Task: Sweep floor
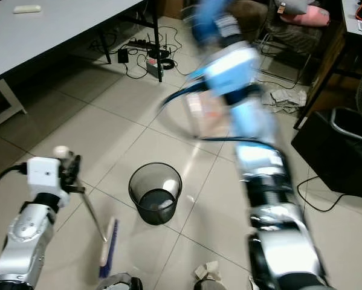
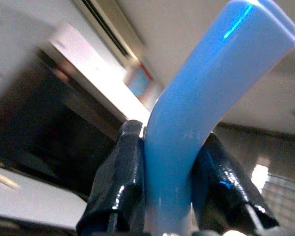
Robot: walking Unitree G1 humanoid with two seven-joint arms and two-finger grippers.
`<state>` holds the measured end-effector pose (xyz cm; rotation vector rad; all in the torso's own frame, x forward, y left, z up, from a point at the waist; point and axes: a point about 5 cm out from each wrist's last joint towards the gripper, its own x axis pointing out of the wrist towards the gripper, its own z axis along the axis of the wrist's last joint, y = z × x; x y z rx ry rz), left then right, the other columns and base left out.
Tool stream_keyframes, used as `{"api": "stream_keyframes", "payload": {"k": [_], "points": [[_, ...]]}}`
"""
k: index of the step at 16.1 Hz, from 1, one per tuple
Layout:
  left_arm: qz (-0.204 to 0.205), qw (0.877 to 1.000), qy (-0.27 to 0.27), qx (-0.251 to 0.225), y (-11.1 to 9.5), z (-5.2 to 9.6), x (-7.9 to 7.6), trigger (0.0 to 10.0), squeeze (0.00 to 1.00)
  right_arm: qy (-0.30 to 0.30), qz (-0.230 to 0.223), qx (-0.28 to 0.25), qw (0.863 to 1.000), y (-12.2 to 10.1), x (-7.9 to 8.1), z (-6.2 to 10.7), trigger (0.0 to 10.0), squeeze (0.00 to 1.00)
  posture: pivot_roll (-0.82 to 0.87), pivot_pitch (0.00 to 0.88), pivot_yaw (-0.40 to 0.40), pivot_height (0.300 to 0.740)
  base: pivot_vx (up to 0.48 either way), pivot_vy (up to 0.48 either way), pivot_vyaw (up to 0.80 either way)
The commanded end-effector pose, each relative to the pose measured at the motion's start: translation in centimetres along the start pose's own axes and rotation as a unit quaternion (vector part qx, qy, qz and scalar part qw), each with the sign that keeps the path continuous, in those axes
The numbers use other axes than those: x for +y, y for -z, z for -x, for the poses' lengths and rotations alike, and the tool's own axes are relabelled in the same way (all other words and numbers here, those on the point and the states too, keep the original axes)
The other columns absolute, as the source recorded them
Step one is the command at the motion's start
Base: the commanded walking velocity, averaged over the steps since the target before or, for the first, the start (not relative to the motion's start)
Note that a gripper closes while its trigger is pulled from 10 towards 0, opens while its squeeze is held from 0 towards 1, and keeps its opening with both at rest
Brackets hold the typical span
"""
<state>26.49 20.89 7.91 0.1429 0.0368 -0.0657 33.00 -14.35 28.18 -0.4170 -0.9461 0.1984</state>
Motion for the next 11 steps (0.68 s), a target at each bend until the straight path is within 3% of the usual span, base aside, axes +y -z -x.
{"api": "stream_keyframes", "payload": {"k": [1,2,4,5,6,9,11], "points": [[-0.010,1.000,0.016,-0.008,-0.6,-0.3,-0.2,10.0,0.00,0.068,0.022,0.052,0.996,0.9,-2.9,1.8,10.0,0.00,0.06,0.072,0.050,0.740,0.000,0.000,0.00],[-0.009,1.000,0.018,-0.009,-0.7,-0.4,-0.3,10.0,0.00,0.082,0.027,0.066,0.994,1.2,-3.4,2.4,10.0,0.00,0.06,0.072,0.050,0.740,0.000,0.000,0.00],[-0.007,0.999,0.028,-0.015,-1.1,-1.1,-0.9,10.0,0.00,0.117,0.084,0.157,0.977,2.6,-5.5,6.3,10.0,0.00,0.06,0.066,0.056,0.740,0.000,0.000,0.00],[-0.006,0.999,0.029,-0.016,-1.2,-1.1,-1.0,10.0,0.00,0.120,0.086,0.166,0.975,2.7,-5.7,6.7,10.0,0.00,0.06,0.066,0.056,0.740,0.000,0.000,0.00],[-0.006,0.999,0.033,-0.018,-1.3,-1.2,-1.1,10.0,0.00,0.130,0.095,0.218,0.962,3.5,-6.2,8.3,10.0,0.00,0.06,0.074,0.051,0.740,0.000,0.000,0.00],[-0.010,0.999,0.046,-0.016,-1.4,-0.8,-1.3,10.0,0.00,0.175,0.068,0.307,0.933,4.9,-6.4,11.5,10.0,0.00,0.06,0.077,0.045,0.740,0.000,0.000,0.00],[-0.016,0.998,0.059,-0.018,-1.8,-1.6,-1.6,10.0,0.00,0.207,0.060,0.358,0.908,6.0,-6.0,13.1,10.0,0.00,0.06,0.092,0.053,0.740,0.000,0.000,0.00]]}}
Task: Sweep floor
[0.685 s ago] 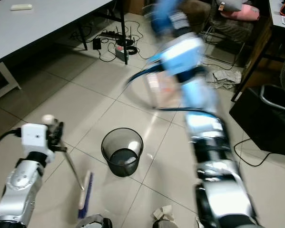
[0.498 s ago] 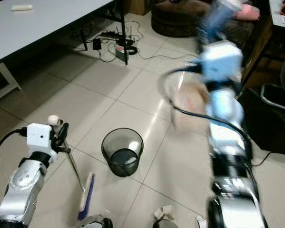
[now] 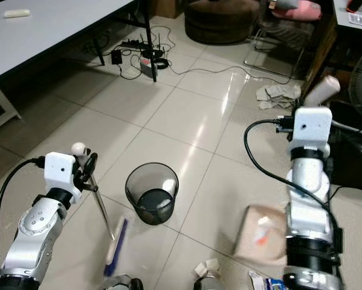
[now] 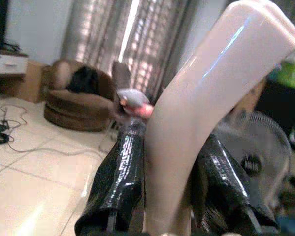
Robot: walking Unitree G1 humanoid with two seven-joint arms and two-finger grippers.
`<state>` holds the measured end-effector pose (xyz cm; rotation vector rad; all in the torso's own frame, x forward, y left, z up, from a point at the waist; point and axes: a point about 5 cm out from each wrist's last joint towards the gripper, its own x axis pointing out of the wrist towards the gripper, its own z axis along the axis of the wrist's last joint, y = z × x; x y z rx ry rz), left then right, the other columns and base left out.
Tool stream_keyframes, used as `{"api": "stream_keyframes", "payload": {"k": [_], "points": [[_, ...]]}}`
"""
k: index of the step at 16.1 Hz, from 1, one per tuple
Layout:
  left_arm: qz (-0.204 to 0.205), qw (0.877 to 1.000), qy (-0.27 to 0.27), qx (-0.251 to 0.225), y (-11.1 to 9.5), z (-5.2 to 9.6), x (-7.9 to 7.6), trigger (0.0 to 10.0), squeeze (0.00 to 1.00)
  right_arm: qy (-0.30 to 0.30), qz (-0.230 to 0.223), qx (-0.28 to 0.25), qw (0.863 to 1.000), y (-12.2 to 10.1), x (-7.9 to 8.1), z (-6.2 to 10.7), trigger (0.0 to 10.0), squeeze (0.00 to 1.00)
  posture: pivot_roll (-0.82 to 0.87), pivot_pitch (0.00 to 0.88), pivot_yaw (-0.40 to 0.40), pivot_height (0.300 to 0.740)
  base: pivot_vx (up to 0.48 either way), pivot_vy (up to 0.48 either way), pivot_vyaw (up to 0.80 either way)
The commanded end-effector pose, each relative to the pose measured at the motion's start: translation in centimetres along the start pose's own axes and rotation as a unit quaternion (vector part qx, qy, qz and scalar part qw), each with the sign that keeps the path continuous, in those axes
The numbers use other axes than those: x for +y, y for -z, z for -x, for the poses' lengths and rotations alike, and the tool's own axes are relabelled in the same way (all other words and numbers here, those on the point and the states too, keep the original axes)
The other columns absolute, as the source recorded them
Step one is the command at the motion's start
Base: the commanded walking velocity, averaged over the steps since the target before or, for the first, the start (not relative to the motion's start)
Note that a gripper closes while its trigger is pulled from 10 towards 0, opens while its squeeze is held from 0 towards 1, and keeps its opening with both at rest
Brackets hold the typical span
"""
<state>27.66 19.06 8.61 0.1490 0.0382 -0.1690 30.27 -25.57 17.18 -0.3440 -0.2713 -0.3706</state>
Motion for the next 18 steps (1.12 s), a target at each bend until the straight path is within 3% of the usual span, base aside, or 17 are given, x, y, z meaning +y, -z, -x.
{"api": "stream_keyframes", "payload": {"k": [1,9,18], "points": [[-0.012,1.000,0.011,-0.019,-1.1,-0.7,-0.1,10.0,0.00,0.011,-0.005,0.001,1.000,-0.3,-0.2,0.0,10.0,0.00,0.05,0.093,0.047,0.740,0.000,0.000,0.00],[-0.009,1.000,0.027,-0.008,-0.5,-0.4,-0.6,10.0,0.00,-0.020,-0.029,0.022,0.999,0.0,1.2,2.6,10.0,0.00,0.01,0.057,0.072,0.740,-0.062,0.000,0.00],[-0.008,0.999,0.035,-0.014,-0.6,-0.6,-1.1,10.0,0.00,-0.040,-0.039,0.018,0.998,-0.6,1.8,2.6,10.0,0.00,0.00,0.033,0.063,0.740,-0.299,0.000,0.00]]}}
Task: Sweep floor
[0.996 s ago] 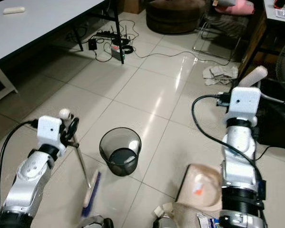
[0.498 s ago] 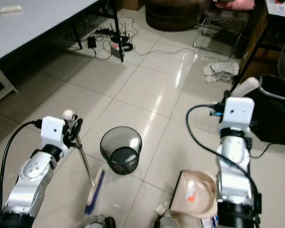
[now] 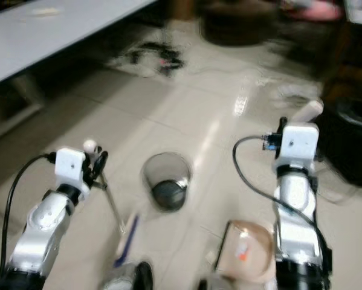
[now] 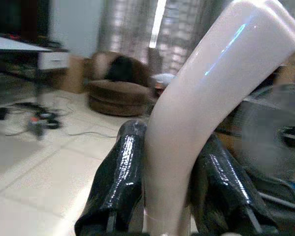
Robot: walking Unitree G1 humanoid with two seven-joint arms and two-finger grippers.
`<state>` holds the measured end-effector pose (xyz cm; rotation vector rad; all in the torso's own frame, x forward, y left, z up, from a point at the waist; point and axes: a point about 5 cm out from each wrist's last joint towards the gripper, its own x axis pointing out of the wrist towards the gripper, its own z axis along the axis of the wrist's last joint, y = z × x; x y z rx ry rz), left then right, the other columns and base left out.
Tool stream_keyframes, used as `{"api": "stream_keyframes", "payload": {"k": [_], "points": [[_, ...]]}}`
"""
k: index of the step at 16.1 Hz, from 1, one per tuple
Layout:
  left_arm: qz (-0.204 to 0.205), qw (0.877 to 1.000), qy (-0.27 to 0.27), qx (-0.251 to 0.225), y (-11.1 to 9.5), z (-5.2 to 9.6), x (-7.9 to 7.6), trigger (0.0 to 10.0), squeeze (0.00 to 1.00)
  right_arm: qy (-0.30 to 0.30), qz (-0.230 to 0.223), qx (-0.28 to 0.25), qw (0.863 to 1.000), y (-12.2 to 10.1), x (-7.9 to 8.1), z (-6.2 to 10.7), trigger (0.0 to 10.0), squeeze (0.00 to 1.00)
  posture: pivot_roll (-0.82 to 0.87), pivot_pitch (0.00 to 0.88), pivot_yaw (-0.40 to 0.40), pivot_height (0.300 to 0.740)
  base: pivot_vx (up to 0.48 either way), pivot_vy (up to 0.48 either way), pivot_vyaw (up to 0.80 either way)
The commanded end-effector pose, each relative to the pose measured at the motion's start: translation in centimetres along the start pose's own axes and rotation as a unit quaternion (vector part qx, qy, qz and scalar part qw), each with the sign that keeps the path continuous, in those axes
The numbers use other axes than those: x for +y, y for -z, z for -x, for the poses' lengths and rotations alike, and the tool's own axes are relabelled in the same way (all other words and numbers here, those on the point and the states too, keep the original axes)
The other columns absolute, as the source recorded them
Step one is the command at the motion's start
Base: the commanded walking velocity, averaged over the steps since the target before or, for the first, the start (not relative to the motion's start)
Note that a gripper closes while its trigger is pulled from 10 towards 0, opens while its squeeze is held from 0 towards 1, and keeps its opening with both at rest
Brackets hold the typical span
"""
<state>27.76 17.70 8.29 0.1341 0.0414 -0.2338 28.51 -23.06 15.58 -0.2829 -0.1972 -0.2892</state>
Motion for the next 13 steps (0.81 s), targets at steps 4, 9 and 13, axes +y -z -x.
{"api": "stream_keyframes", "payload": {"k": [4,9,13], "points": [[-0.009,1.000,-0.007,-0.018,-1.1,-0.7,0.5,10.0,0.00,0.009,-0.029,-0.001,1.000,-0.6,-0.1,0.0,10.0,0.00,0.00,0.044,0.070,0.740,-0.064,0.000,-0.60],[-0.003,0.999,-0.007,-0.041,-1.9,-1.2,0.4,10.0,0.00,0.035,-0.034,0.018,0.999,0.0,-1.0,0.7,10.0,0.00,-0.01,0.058,0.072,0.740,0.000,0.000,-0.80],[-0.007,0.999,-0.003,-0.054,-2.3,-1.4,0.3,10.0,0.00,0.037,-0.052,0.030,0.998,0.2,-0.2,1.0,10.0,0.00,-0.01,0.067,0.071,0.740,0.000,0.000,-0.80]]}}
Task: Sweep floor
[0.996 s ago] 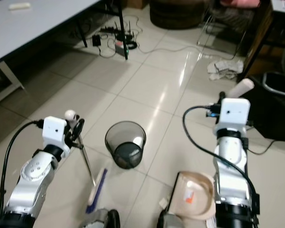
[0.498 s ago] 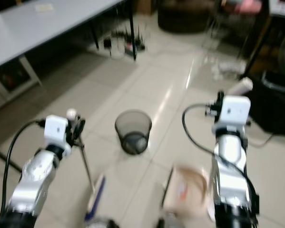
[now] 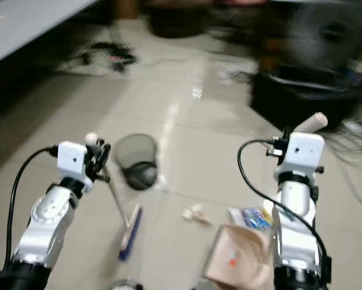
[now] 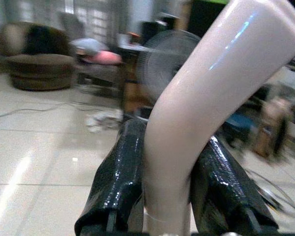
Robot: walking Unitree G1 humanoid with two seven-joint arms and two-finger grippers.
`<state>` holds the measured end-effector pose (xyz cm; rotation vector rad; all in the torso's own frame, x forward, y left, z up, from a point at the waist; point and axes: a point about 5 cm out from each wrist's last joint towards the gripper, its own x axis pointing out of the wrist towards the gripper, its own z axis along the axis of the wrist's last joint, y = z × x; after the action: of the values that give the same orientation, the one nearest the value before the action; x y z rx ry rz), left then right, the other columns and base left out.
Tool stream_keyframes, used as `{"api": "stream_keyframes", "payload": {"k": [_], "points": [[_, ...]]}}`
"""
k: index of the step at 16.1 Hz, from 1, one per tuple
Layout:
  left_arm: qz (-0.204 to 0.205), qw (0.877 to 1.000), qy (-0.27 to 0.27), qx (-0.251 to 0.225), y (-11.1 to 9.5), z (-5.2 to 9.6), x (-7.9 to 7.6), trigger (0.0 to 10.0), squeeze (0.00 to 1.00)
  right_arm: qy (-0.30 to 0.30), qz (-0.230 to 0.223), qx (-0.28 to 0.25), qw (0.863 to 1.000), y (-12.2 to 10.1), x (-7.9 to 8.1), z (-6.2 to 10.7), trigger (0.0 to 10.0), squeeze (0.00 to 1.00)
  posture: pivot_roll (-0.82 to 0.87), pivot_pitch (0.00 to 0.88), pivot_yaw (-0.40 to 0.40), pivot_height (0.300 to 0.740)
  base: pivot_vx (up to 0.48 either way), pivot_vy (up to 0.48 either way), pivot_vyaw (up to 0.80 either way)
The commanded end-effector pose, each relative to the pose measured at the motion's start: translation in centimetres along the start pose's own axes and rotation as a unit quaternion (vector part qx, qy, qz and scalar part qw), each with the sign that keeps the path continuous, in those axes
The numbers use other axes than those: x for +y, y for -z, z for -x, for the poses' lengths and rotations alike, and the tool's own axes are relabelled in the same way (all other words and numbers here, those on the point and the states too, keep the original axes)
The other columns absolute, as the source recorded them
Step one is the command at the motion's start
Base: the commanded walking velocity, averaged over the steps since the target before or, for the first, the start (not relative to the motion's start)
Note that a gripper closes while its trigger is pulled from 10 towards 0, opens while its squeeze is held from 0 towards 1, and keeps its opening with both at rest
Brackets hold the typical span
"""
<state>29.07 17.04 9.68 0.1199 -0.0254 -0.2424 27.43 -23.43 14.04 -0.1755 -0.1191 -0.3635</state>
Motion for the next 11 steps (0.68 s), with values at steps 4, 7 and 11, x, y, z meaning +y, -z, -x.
{"api": "stream_keyframes", "payload": {"k": [4,7,11], "points": [[-0.008,0.999,-0.014,-0.032,-1.2,-0.3,0.7,10.0,0.00,0.006,-0.033,-0.018,0.999,-1.1,0.3,-0.3,10.0,0.00,-0.01,0.075,0.069,0.740,0.330,0.000,-0.20],[-0.004,0.999,-0.012,-0.035,-1.2,-0.3,0.5,10.0,0.00,-0.006,-0.027,-0.014,1.000,-0.9,0.8,0.0,10.0,0.00,-0.01,0.066,0.067,0.740,0.387,0.000,0.00],[-0.003,0.999,-0.001,-0.049,-1.7,-0.5,0.0,10.0,0.00,-0.022,-0.040,-0.006,0.999,-0.6,1.9,0.4,10.0,0.00,-0.01,0.047,0.073,0.740,0.400,0.000,0.00]]}}
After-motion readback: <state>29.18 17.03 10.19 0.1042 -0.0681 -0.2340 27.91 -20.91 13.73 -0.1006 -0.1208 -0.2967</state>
